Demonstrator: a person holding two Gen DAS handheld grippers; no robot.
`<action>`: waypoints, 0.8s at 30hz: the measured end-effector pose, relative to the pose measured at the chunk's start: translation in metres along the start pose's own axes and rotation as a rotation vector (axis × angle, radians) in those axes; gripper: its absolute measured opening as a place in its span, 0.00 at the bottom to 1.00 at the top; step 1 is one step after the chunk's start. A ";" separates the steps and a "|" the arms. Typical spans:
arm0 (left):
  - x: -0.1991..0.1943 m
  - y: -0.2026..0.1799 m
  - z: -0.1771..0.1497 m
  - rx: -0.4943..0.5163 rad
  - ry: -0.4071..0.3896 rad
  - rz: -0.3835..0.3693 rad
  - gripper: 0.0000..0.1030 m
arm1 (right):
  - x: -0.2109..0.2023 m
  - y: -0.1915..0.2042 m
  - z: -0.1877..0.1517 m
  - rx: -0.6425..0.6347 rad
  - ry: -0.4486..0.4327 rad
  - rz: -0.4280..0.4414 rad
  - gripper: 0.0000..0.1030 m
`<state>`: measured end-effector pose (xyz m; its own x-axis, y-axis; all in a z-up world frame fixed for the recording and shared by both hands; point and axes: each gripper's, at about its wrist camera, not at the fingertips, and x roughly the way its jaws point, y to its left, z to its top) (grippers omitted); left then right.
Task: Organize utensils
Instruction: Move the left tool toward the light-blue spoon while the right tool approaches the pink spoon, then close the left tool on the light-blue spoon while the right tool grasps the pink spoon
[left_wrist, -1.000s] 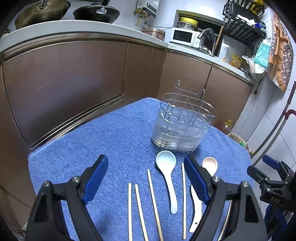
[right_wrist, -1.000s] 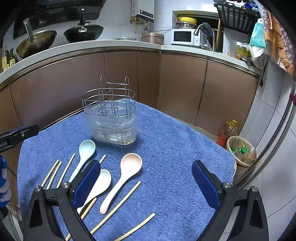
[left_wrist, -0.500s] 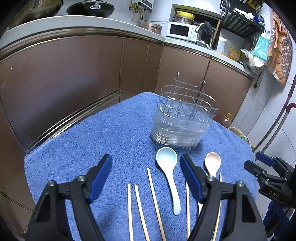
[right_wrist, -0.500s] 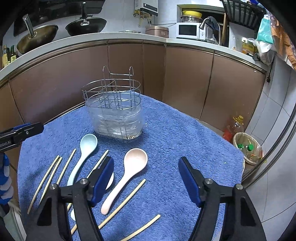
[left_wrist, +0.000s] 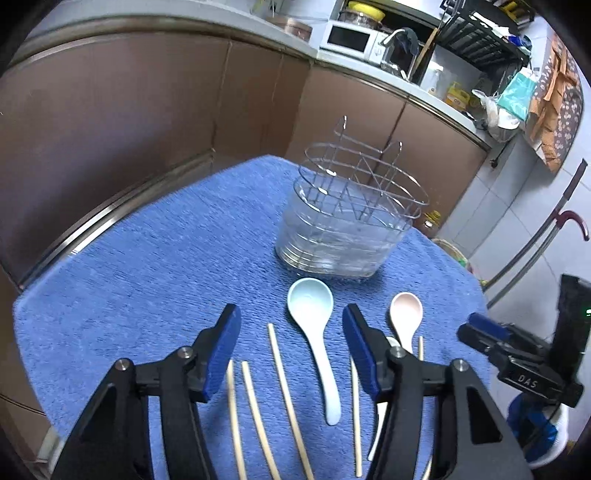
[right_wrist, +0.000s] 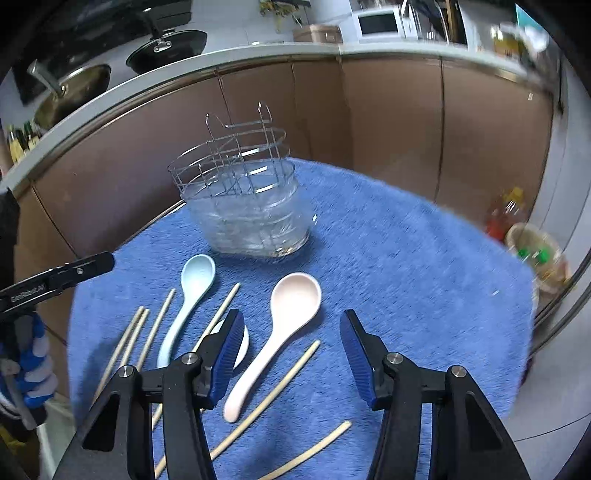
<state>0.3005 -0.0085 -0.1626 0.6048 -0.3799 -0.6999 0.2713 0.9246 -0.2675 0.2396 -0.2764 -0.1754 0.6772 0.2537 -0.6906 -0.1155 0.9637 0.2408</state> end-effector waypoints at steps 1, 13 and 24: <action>0.005 0.002 0.003 -0.005 0.020 -0.017 0.50 | 0.003 -0.004 0.000 0.019 0.015 0.027 0.49; 0.079 0.005 0.027 0.041 0.220 -0.086 0.46 | 0.044 -0.037 0.019 0.095 0.151 0.164 0.47; 0.119 0.004 0.036 0.099 0.304 -0.075 0.33 | 0.094 -0.041 0.039 0.082 0.271 0.243 0.35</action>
<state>0.4009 -0.0515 -0.2229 0.3333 -0.4069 -0.8505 0.3869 0.8816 -0.2702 0.3361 -0.2956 -0.2238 0.4192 0.4973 -0.7596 -0.1830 0.8658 0.4658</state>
